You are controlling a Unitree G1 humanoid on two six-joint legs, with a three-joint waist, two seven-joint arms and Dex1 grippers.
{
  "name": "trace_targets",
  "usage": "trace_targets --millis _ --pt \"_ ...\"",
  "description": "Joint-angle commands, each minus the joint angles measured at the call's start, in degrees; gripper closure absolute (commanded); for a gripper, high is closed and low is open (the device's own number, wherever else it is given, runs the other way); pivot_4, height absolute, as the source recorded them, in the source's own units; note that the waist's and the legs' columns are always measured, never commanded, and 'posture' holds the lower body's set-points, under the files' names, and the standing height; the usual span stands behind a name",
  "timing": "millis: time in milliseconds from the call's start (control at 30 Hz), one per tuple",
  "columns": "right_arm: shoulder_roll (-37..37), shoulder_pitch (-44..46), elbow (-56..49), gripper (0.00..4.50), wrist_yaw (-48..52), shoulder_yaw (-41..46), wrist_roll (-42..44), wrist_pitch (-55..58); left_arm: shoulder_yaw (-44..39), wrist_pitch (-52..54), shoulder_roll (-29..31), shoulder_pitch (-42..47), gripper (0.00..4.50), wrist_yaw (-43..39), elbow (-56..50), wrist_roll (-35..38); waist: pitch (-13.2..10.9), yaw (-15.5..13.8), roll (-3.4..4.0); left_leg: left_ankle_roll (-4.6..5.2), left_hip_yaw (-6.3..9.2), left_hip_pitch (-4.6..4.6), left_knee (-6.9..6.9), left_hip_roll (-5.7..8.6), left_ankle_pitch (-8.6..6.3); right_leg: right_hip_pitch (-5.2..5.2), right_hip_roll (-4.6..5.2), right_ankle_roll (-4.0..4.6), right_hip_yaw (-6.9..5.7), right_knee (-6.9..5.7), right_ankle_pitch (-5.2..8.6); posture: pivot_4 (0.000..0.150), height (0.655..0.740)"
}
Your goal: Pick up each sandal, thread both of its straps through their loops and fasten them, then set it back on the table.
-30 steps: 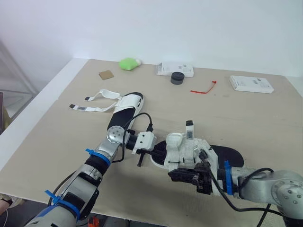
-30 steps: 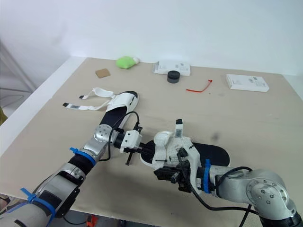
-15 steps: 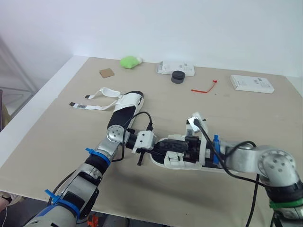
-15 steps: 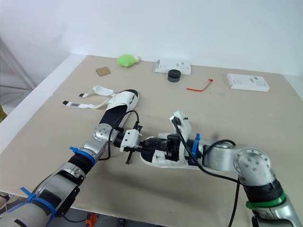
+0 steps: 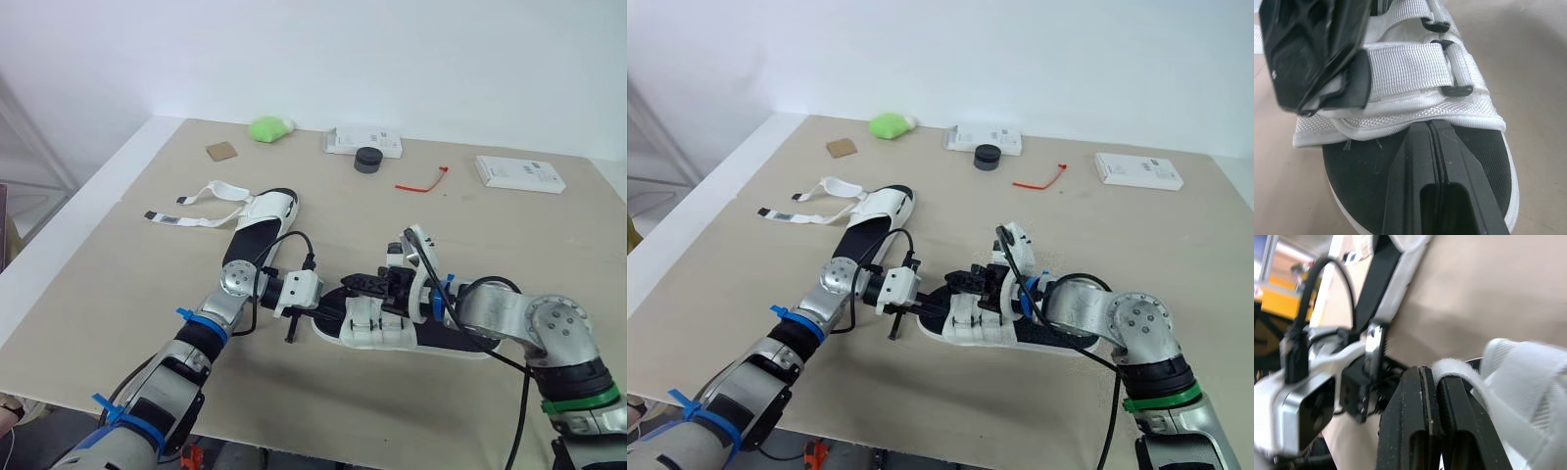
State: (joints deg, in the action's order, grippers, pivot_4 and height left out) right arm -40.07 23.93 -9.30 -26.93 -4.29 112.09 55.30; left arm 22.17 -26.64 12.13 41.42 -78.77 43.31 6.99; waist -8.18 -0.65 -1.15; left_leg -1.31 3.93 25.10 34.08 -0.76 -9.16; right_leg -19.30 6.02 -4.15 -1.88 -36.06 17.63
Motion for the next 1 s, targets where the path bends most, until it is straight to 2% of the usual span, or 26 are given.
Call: trace_targets --millis 33,133,167,200,233,267,400,567,700,767,833,900,1000 --pt "1.2 0.8 2.5 4.44 -5.3 3.3 0.9 -2.8 5.5 3.5 2.5 -5.3 4.5 -0.9 6.8 -8.3 0.0 0.0 -0.01 0.01 0.01 0.0 0.0 0.0 0.01 0.0 -0.01 0.0 -0.01 0.0 0.0 0.15 0.74" --pt "2.2 -0.1 5.3 3.51 -9.2 5.2 0.9 -4.4 5.4 3.5 2.5 -5.1 4.5 -0.8 6.9 -8.3 0.0 0.0 0.0 0.06 0.05 0.0 0.0 -0.01 0.04 0.0 -0.05 0.03 -0.03 0.0 -0.02 0.15 0.74" --pt "1.8 -0.5 5.5 2.94 -9.3 5.4 0.9 -3.8 5.4 3.5 2.5 -5.1 4.5 -0.8 6.9 -8.3 0.0 0.0 0.01 0.07 0.06 0.01 0.0 -0.01 0.05 0.01 -0.05 0.03 -0.04 0.0 -0.03 0.15 0.74" --pt "1.4 -0.9 5.3 2.74 -10.1 5.5 0.9 -3.7 5.4 3.5 2.5 -5.1 4.5 -0.7 6.9 -8.3 0.1 0.0 0.04 0.08 0.06 0.01 0.0 -0.01 0.05 0.01 -0.05 0.03 -0.04 0.0 -0.03 0.15 0.74" --pt "1.5 -1.2 5.1 2.11 -10.6 5.8 0.9 -3.5 5.4 3.5 2.6 -5.1 4.5 -0.7 7.0 -8.3 0.1 0.0 0.05 0.09 0.05 0.01 0.0 0.0 0.05 0.02 -0.04 0.03 -0.04 0.0 -0.03 0.15 0.74" --pt "1.7 -1.4 4.9 1.83 -11.1 6.1 0.9 -3.3 5.4 3.5 2.6 -5.1 4.5 -0.7 7.0 -8.3 0.2 0.0 0.02 0.09 0.05 0.01 0.0 -0.01 0.05 0.02 -0.04 0.03 -0.04 0.0 -0.03 0.15 0.74" --pt "0.5 -0.5 4.5 0.1 -11.2 6.9 0.5 -3.1 5.5 3.5 2.7 -5.2 4.5 -0.6 7.1 -8.3 0.3 0.0 -0.01 0.09 0.1 0.01 0.0 -0.03 0.05 0.04 -0.04 0.02 -0.07 0.0 -0.03 0.15 0.74" --pt "-2.4 2.7 4.7 0.03 -6.8 7.3 -2.0 -0.7 5.5 3.5 2.6 -4.9 4.5 -0.6 7.3 -8.3 0.3 0.0 0.02 0.09 0.06 0.03 0.0 0.0 0.05 0.02 0.07 0.03 -0.02 0.0 -0.03 0.15 0.74" --pt "-5.9 6.9 1.1 0.03 4.5 11.2 -2.5 1.8 5.5 3.4 2.4 -4.6 4.5 -0.6 7.6 -8.4 0.2 0.0 0.26 0.09 0.05 0.06 -0.02 0.01 0.06 -0.01 0.06 0.02 -0.05 0.0 -0.01 0.15 0.74" --pt "-9.6 7.7 -0.8 0.03 12.8 13.9 -4.0 4.5 5.4 3.4 2.3 -4.5 4.5 -0.7 7.6 -8.4 0.0 0.0 0.54 0.1 0.01 0.06 -0.02 0.04 0.06 -0.02 0.05 0.0 -0.02 0.0 0.0 0.15 0.74" --pt "-15.2 6.5 -5.6 0.03 25.5 17.7 -11.1 6.3 5.3 3.1 2.3 -4.5 4.5 -0.8 7.4 -8.3 0.0 -0.1 0.62 0.12 0.0 0.11 -0.02 0.1 0.07 -0.02 0.05 -0.08 -0.06 0.0 0.06 0.15 0.74" --pt "-20.3 2.0 -9.3 0.03 37.2 20.5 -18.2 7.5 4.7 2.6 2.4 -4.7 4.5 -1.6 6.2 -7.2 0.0 -0.2 0.56 0.11 -0.03 0.17 -0.04 0.12 0.07 -0.01 -0.01 -0.07 -0.2 0.0 0.2 0.15 0.74" --pt "-27.9 -11.2 -14.6 0.03 56.3 25.7 -32.0 4.6 2.1 3.8 1.7 -5.0 4.5 -3.8 1.1 -2.5 -0.1 -0.2 0.3 0.06 0.03 0.15 -0.12 0.07 0.03 0.0 -0.16 0.09 -0.33 0.0 0.36 0.15 0.74"
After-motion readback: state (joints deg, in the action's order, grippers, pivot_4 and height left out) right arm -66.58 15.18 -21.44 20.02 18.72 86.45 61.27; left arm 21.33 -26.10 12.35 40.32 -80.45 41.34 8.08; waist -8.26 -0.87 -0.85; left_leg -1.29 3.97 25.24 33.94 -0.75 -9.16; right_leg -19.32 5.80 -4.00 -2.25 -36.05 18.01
